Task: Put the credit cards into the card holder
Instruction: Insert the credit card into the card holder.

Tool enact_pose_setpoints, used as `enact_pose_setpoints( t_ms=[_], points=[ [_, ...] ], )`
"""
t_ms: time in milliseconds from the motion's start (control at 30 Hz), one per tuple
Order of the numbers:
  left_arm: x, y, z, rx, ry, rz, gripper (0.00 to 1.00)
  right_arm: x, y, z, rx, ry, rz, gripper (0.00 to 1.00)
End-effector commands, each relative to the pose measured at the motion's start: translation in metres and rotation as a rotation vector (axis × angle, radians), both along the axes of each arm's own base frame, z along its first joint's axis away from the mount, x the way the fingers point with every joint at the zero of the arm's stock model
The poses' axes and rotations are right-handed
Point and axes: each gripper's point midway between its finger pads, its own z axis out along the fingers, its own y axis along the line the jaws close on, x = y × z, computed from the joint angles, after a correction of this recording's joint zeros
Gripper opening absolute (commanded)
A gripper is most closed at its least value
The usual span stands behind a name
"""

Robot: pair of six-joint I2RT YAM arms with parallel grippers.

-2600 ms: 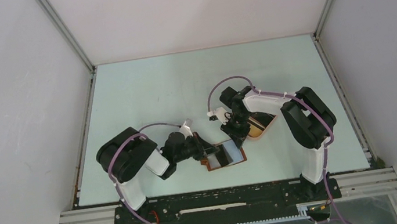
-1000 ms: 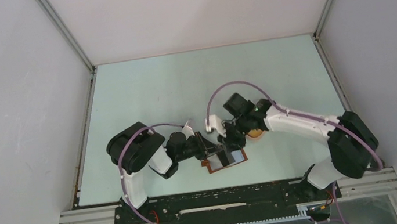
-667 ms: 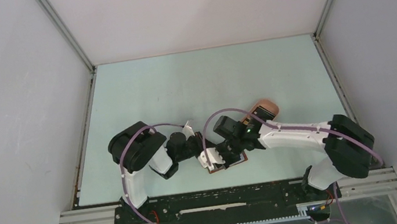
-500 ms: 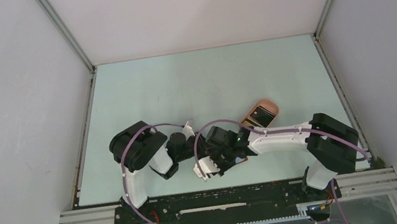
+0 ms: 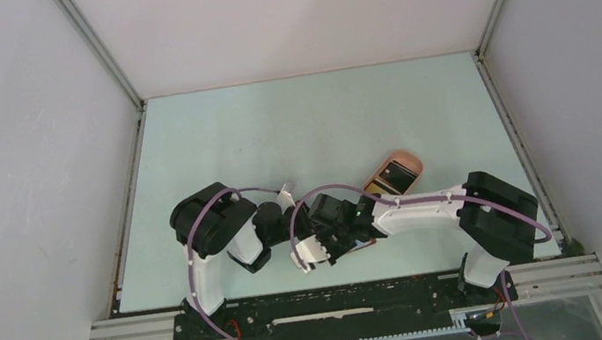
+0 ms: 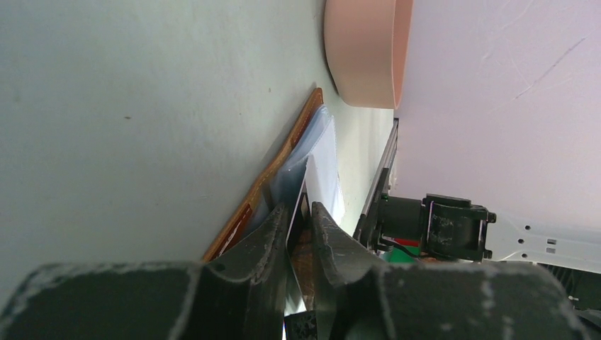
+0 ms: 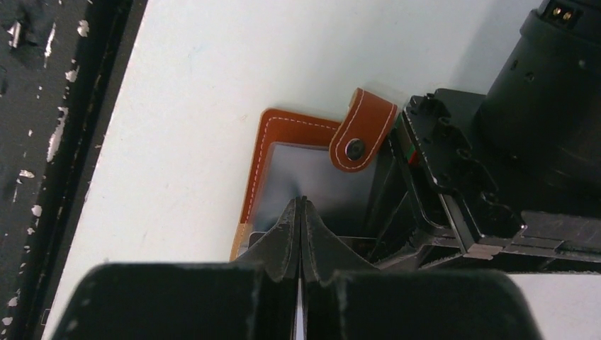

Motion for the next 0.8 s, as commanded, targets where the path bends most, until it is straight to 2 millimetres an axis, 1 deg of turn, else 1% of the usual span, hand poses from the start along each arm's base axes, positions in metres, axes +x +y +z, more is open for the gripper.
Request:
enact_pose_setpoints(
  t_ms=[0, 267, 600, 667, 733, 767],
  points=[
    [-0.011, 0.014, -0.043, 0.130, 0.093, 0.005, 0.24, 0.008, -0.013, 0.006, -0.011, -0.030, -0.027, 0.03],
    [-0.012, 0.014, -0.044, 0.132, 0.093, 0.000, 0.28, 0.013, -0.033, 0.007, -0.028, -0.040, -0.081, 0.03],
    [-0.012, 0.014, -0.047, 0.137, 0.098, -0.002, 0.33, 0.032, -0.059, 0.004, -0.054, -0.060, -0.190, 0.03],
    [-0.012, 0.014, -0.046, 0.135, 0.096, -0.003, 0.33, 0.033, -0.060, 0.007, -0.043, -0.050, -0.205, 0.03],
    [-0.012, 0.014, -0.045, 0.132, 0.093, -0.004, 0.34, 0.026, -0.058, 0.013, -0.003, 0.001, -0.201, 0.04],
    [-0.011, 0.014, -0.045, 0.132, 0.091, -0.004, 0.34, 0.022, -0.056, 0.021, 0.030, 0.024, -0.196, 0.06]
  ],
)
